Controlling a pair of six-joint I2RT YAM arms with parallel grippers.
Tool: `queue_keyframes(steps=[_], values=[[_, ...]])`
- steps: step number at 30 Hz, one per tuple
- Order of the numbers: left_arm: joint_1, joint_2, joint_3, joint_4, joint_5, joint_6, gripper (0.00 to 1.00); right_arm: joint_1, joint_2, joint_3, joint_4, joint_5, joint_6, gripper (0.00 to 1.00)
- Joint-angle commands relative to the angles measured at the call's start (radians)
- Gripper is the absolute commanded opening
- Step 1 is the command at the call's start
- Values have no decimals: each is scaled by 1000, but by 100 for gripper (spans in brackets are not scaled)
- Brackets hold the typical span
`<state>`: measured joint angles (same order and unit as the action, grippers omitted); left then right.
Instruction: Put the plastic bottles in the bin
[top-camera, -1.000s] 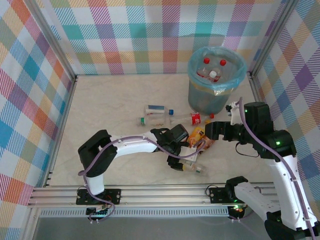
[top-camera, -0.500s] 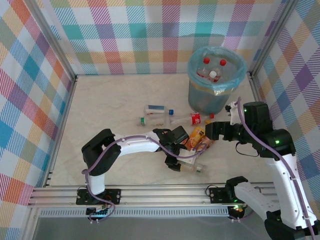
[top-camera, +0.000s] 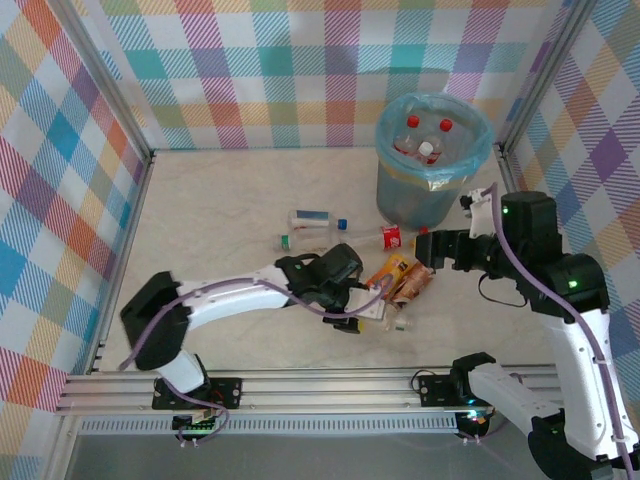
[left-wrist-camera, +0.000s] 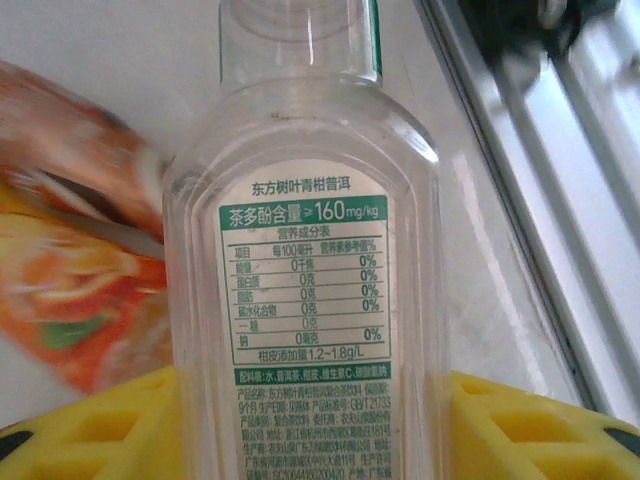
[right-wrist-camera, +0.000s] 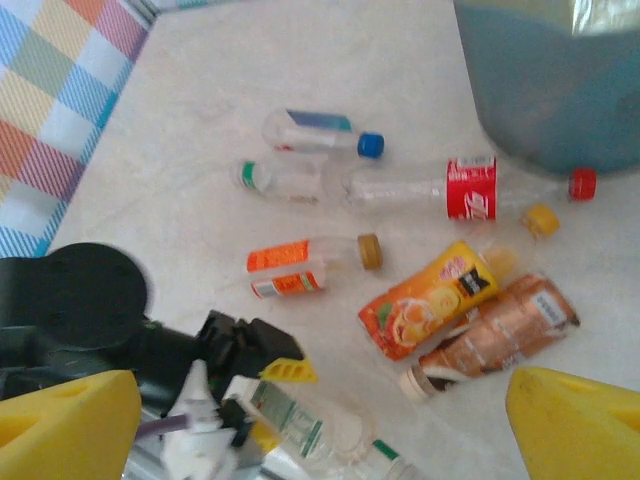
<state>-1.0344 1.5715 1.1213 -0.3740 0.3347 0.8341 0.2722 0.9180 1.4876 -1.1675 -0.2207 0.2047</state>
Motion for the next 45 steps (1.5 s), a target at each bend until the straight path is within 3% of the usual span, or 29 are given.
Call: queue_keyframes(steps=[1, 7, 12, 24, 29, 35, 45], values=[[28, -150, -34, 175, -33, -159, 53, 4, 15, 76, 59, -37, 39, 93], [39, -284, -30, 327, -210, -389, 53, 4, 65, 123, 170, -149, 102, 92], [41, -331, -17, 366, -228, -464, 53, 4, 106, 120, 216, -188, 149, 90], [60, -342, 23, 355, -225, -543, 53, 23, 130, 75, 265, -259, 204, 75], [63, -350, 18, 373, -201, -549, 53, 33, 141, 69, 256, -255, 203, 74], [66, -357, 14, 381, -203, -555, 53, 48, 156, 69, 264, -269, 207, 62], [71, -363, 11, 389, -182, -552, 53, 56, 165, 68, 250, -213, 213, 72]])
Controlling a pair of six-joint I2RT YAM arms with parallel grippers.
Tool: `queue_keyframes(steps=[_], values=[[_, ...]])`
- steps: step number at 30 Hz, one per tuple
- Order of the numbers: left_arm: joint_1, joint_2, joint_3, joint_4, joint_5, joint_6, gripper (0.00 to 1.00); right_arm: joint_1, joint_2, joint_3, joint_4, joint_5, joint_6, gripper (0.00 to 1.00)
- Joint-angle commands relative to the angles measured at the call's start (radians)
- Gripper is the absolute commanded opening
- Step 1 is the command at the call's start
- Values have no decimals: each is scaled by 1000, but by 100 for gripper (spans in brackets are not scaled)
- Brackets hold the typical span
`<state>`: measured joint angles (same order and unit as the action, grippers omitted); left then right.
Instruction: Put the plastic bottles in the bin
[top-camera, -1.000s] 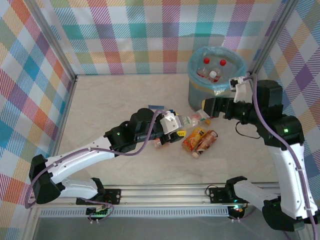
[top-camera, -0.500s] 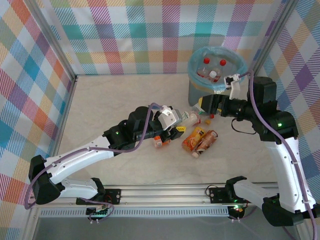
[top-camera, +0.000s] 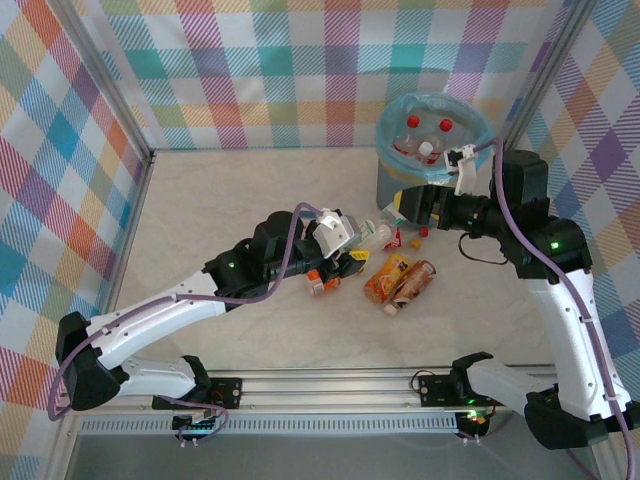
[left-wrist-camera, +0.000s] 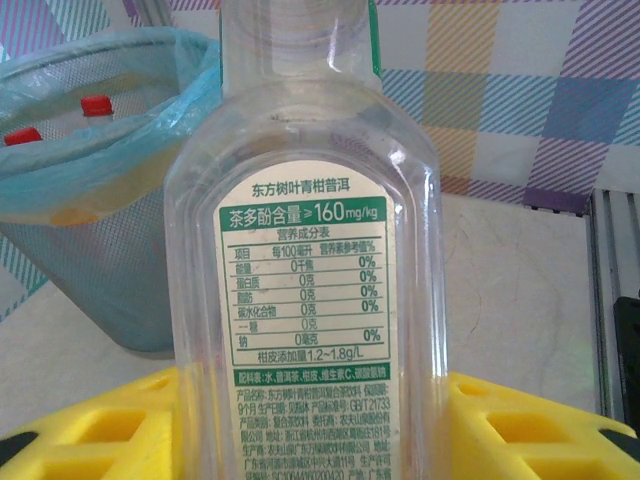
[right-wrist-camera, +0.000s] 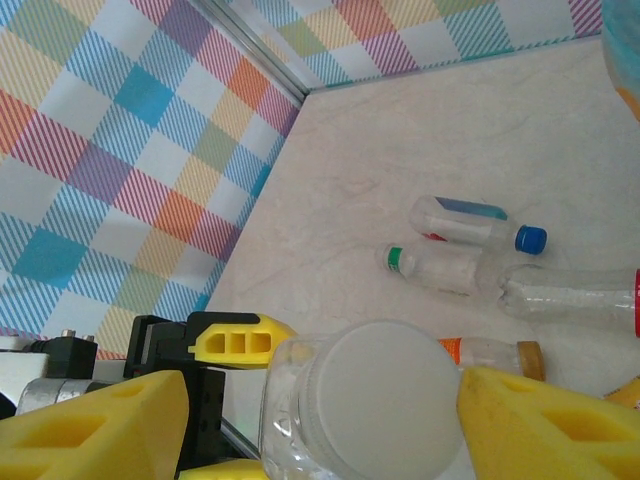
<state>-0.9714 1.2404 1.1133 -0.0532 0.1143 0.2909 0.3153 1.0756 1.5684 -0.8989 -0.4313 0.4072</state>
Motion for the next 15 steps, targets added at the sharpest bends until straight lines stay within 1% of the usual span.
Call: queue_keyframes(steps=[1, 4, 9, 10, 13, 15], values=[[8, -34, 17, 68, 39, -7, 53, 12, 7, -11, -21, 7, 9, 72], [8, -41, 8, 68, 39, -7, 53, 13, 8, -7, -28, 28, 6, 72], [8, -50, -3, 68, 38, -6, 53, 13, 12, -8, -27, 34, 11, 80], [8, -51, -3, 66, 38, -6, 53, 12, 12, -12, -22, 29, 16, 79], [8, -48, -1, 72, 38, -8, 53, 13, 13, -21, 3, -20, 20, 67], [9, -44, 6, 76, 34, -10, 53, 13, 15, -26, 22, -58, 26, 63]])
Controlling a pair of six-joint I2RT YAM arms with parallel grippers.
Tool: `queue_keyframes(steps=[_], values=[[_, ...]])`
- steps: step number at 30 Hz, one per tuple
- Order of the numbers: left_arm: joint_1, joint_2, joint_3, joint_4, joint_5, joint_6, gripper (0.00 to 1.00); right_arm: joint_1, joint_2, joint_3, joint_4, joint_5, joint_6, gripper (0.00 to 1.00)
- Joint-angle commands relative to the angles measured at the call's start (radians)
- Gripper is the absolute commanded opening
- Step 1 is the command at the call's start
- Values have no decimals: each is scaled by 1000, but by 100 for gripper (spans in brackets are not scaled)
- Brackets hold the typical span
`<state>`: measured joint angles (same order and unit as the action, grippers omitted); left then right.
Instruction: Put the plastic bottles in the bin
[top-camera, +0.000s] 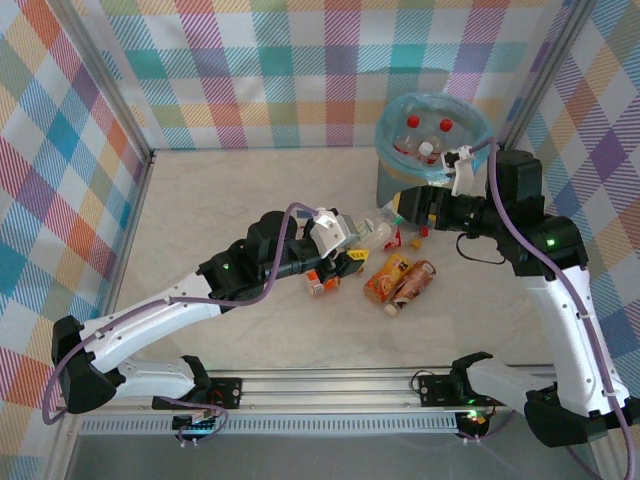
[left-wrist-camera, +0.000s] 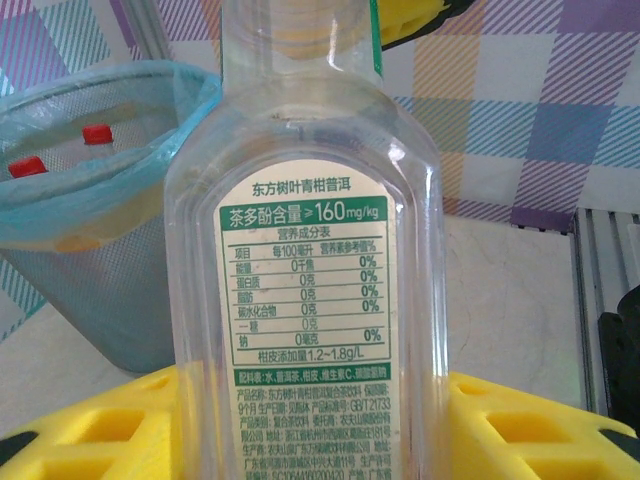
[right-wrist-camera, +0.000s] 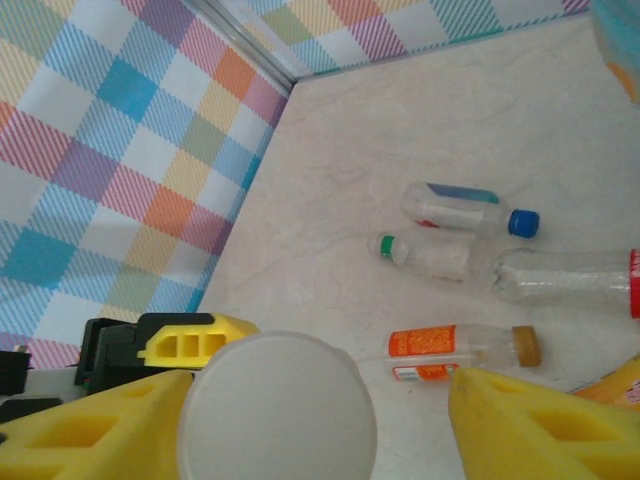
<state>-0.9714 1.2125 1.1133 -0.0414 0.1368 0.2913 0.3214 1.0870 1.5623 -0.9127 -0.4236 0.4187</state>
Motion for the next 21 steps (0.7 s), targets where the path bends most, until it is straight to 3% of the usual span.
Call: queue_keyframes(steps=[1, 5, 9, 14, 17, 21], values=[[9, -12, 10, 64, 12, -9, 53, 7, 3, -23, 47, -83, 18, 61], [10, 2, 31, 66, 18, -6, 53, 7, 1, -22, 58, -101, 19, 47], [10, 6, 41, 74, 13, -6, 56, 7, 2, -4, 58, -90, 8, 22], [10, -6, 62, 63, -46, -18, 78, 7, 26, 80, 29, -2, -25, 17], [10, -27, 63, 62, -86, -18, 94, 7, 86, 208, -44, 161, -96, 14], [14, -64, 58, 60, -120, -12, 100, 7, 175, 372, -66, 323, -184, 12]])
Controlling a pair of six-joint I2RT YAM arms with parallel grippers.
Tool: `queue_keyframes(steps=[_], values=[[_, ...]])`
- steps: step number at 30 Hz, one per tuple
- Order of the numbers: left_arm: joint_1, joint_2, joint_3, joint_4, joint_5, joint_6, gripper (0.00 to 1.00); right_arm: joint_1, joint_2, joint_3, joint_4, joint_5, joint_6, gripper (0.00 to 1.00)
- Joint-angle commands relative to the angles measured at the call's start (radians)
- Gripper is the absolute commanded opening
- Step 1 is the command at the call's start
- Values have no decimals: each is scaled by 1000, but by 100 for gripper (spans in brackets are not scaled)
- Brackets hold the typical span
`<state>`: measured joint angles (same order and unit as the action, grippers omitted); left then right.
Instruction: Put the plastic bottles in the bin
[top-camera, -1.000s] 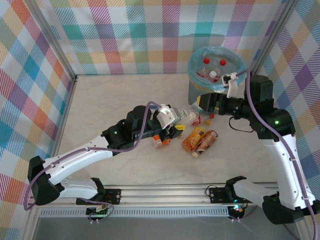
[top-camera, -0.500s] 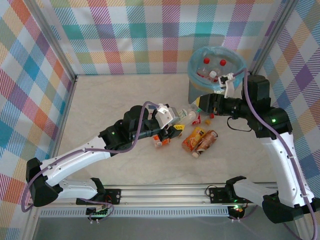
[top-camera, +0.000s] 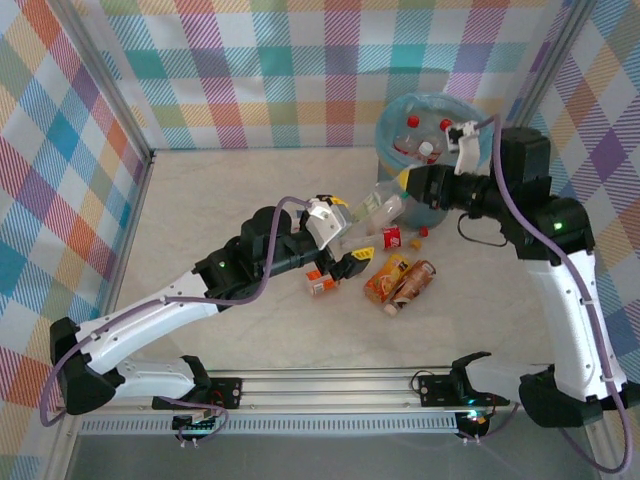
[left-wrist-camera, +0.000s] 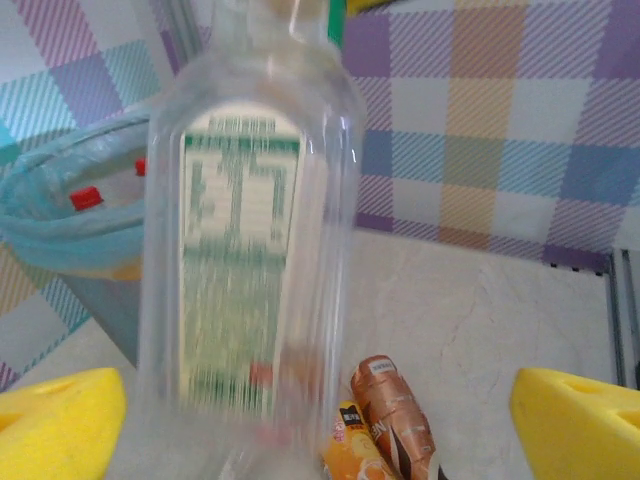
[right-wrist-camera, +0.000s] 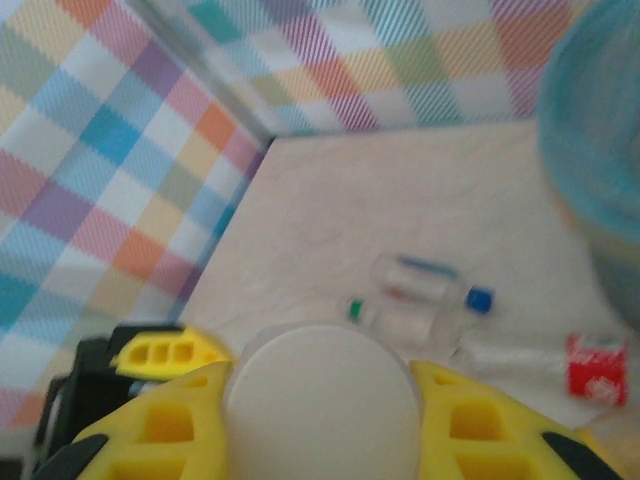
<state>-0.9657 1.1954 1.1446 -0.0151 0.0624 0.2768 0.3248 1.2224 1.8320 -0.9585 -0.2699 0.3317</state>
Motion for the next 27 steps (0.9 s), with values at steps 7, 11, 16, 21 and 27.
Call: queue_keyframes(steps=[7, 11, 16, 21, 27], values=[[15, -104, 7, 9, -86, 16, 100, 2, 272, 397, -43, 483, -244, 12], [21, -129, -8, -15, -108, 18, 100, 3, 384, 460, -23, 595, -293, 13], [37, -149, -23, -34, -135, 3, 100, 2, 519, 508, -35, 653, -306, 14], [50, -167, -38, -43, -143, -17, 100, -9, 619, 513, -31, 571, -263, 14], [56, -194, -62, -55, -158, -35, 100, -65, 677, 447, 31, 423, -193, 16]])
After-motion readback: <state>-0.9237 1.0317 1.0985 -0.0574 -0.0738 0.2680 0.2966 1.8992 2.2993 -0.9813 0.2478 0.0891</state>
